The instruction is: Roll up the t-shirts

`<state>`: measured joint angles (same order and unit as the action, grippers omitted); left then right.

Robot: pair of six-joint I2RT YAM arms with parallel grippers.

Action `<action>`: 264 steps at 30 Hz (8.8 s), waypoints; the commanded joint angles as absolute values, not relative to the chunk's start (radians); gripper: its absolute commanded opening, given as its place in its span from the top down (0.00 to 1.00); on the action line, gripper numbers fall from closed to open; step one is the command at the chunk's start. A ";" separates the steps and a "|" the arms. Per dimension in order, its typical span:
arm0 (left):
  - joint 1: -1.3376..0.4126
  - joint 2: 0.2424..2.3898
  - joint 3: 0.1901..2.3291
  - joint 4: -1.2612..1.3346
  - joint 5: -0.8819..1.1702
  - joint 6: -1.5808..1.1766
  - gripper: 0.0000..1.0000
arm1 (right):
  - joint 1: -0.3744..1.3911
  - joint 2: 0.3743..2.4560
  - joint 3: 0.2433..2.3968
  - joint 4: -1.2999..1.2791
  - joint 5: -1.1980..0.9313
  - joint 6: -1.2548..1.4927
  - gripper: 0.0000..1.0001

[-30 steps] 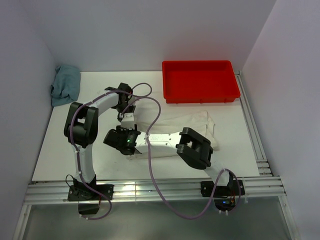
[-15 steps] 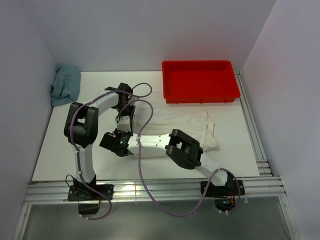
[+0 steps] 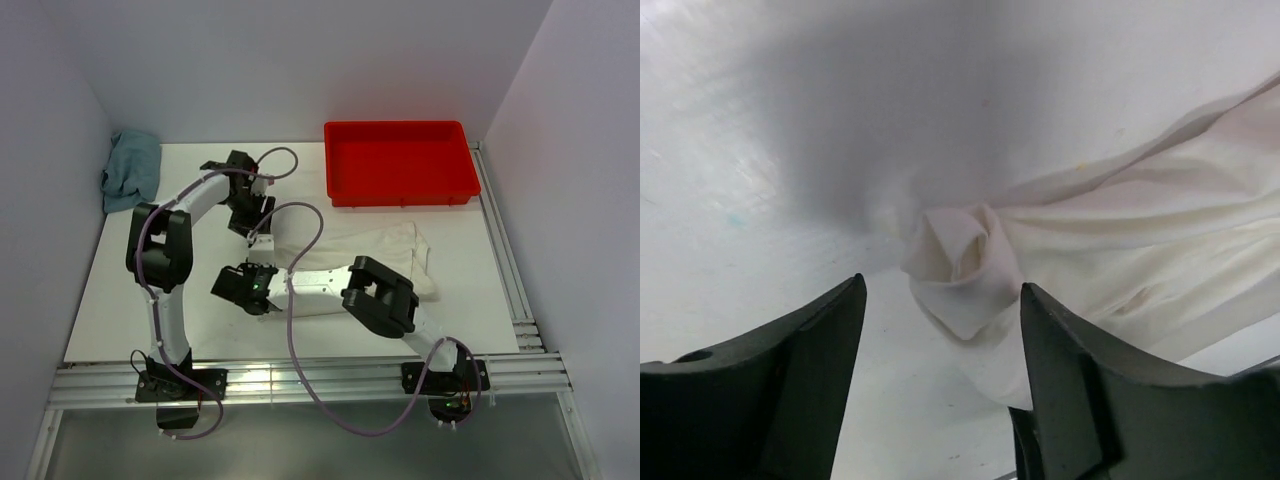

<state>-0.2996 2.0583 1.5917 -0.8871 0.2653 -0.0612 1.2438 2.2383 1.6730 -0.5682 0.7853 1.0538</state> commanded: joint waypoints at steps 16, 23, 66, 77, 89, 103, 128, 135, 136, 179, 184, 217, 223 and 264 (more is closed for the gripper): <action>-0.155 1.898 1.517 -0.813 0.624 0.130 0.22 | 1.033 1.882 0.887 0.500 0.172 1.189 0.75; -0.150 1.888 1.376 -0.727 0.741 0.164 0.21 | 0.968 1.962 0.793 0.741 0.043 1.292 0.77; -0.344 2.019 1.486 -0.756 0.230 -0.081 0.92 | 1.161 1.877 1.319 -0.362 0.607 1.009 0.55; -0.362 2.043 1.514 -0.784 0.219 -0.072 0.92 | 1.187 2.005 1.571 -0.545 0.715 0.931 0.55; -0.368 2.049 1.528 -0.795 0.219 -0.069 0.91 | 1.187 2.125 1.670 -0.540 0.739 0.864 0.56; -0.368 2.065 1.529 -0.796 0.216 -0.067 0.89 | 1.189 2.232 1.767 -0.670 0.736 0.890 0.54; -0.368 2.105 1.608 -0.815 0.213 -0.089 0.70 | 1.258 2.238 1.671 -0.772 0.608 1.054 0.55; -0.367 2.134 1.640 -0.819 0.219 -0.098 0.70 | 1.259 2.181 1.588 -0.732 0.548 1.094 0.63; -0.365 2.134 1.643 -0.821 0.225 -0.098 0.69 | 1.258 2.171 1.576 -0.730 0.551 1.109 0.63; -0.178 2.020 1.247 -0.490 0.894 0.092 0.15 | 1.020 2.187 0.399 1.463 0.006 1.670 0.77; -0.212 2.036 1.244 -0.440 0.813 0.008 0.27 | 1.019 2.178 0.385 1.462 0.017 1.674 0.77; -0.351 2.054 1.489 -0.753 0.253 -0.041 1.00 | 1.219 1.907 1.362 -0.626 0.650 1.128 0.43; -0.365 2.086 1.526 -0.782 0.230 -0.044 1.00 | 1.223 2.012 1.512 -0.698 0.727 1.039 0.43; -0.391 2.154 1.693 -0.865 0.170 -0.098 0.83 | 1.256 1.815 1.085 -0.258 0.353 1.225 0.65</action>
